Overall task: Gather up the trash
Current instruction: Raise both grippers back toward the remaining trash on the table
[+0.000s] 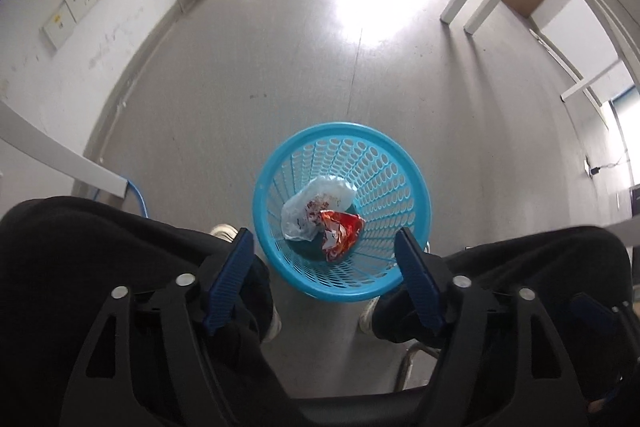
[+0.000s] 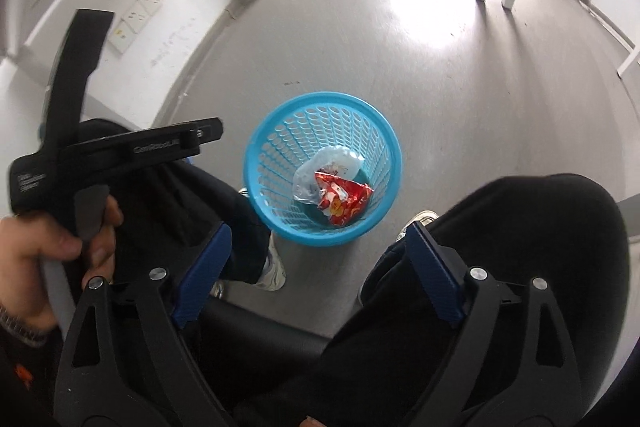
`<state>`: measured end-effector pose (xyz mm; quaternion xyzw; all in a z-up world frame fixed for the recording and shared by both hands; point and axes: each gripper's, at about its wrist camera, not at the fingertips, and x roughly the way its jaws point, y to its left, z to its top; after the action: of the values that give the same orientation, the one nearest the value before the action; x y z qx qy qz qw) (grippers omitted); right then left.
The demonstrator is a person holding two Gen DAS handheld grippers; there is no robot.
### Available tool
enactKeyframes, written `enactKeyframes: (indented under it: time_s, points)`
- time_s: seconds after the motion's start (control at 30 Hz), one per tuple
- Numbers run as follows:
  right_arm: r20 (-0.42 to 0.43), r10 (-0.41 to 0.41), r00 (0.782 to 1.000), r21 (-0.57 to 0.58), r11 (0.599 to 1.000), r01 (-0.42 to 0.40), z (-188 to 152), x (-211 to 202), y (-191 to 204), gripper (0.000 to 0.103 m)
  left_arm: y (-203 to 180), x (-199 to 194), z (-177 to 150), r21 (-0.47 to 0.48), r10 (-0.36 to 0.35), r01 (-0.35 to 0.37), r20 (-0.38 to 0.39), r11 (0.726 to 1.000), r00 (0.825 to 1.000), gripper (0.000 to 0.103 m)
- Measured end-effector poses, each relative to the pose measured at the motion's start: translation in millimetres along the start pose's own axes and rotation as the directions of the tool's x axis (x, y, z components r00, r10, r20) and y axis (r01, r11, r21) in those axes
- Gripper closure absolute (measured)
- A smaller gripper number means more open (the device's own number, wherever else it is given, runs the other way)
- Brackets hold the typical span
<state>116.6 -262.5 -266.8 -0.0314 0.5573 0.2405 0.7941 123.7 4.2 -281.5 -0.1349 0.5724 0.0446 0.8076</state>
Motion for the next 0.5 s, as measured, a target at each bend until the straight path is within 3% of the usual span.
enactKeyframes:
  time_s: [0.27, 0.33, 0.5]
  points:
    - [0.127, 0.006, 0.992, -0.128, 0.992, 0.010, -31, -66, 11, 0.012, 4, -52, -35, 0.004, -0.024, 0.024, 0.082, 1.000, 0.996, 0.013]
    - [0.178, 0.011, 0.984, -0.160, 0.987, 0.018, -37, -84, 15, 0.010, 1, -69, -48, 0.034, -0.017, 0.012, 0.134, 0.999, 0.991, 0.005]
    - [0.288, 0.051, 0.956, -0.208, 0.978, 0.011, -48, -134, 23, 0.008, -4, -99, -64, 0.169, 0.037, -0.070, 0.196, 0.983, 0.980, 0.006]
